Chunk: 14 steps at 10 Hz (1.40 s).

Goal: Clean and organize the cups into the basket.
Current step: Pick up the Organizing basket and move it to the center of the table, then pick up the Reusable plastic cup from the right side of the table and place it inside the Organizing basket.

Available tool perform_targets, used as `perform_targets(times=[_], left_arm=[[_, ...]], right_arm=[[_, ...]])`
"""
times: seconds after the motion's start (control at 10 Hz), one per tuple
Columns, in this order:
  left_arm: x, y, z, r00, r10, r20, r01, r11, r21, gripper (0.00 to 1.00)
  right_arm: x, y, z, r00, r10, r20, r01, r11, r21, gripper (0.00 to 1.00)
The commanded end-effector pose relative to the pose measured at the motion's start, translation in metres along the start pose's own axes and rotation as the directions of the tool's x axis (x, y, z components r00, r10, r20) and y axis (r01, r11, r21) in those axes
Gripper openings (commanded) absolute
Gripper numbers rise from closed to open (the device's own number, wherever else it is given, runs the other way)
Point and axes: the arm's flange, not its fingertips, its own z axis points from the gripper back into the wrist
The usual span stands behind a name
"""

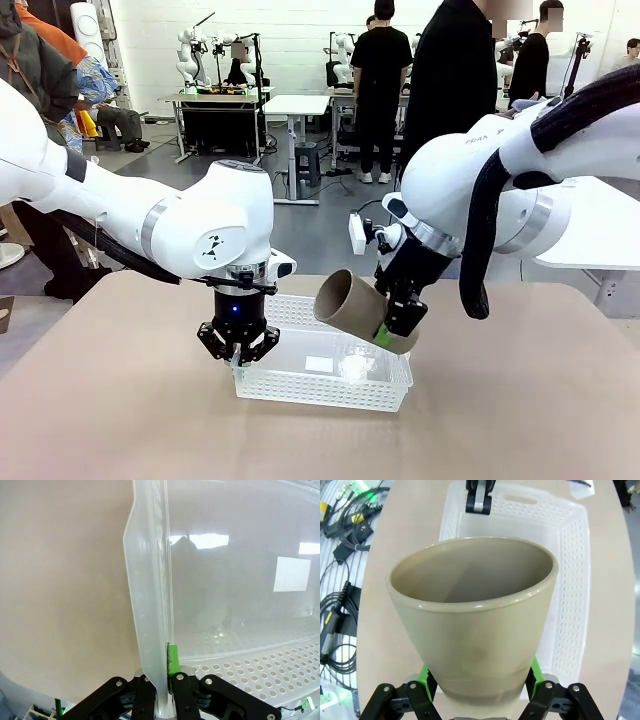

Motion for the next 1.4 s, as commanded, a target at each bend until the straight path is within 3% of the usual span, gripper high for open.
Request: perform_targets(times=[0.0, 0.5, 0.8, 1.3], left_arm=[[0.0, 0.0, -0.002, 1.0, -0.001, -0.002, 0.001, 1.0, 0.004, 0.0], [0.0, 0.0, -0.002, 1.0, -0.001, -0.002, 0.001, 1.0, 0.004, 0.0], [0.0, 0.0, -0.002, 1.0, -0.001, -0.002, 0.001, 1.0, 0.004, 0.0], [0.0, 0.0, -0.002, 1.0, -0.001, -0.002, 0.001, 1.0, 0.004, 0.0]], right_arm=[[-0.005, 0.002, -0.004, 1.0, -0.003, -0.014, 0.003, 1.0, 0.005, 0.82], [-0.005, 0.001, -0.002, 1.0, -0.004, -0.004, 0.005, 1.0, 0.007, 0.82], [0.029, 0.011, -0.029, 0.991, 0.024, -0.131, -0.024, 1.0, 0.008, 0.82], [0.028, 0.001, -0.084, 0.965, -0.059, -0.254, 0.081, 0.994, 0.078, 0.82]])
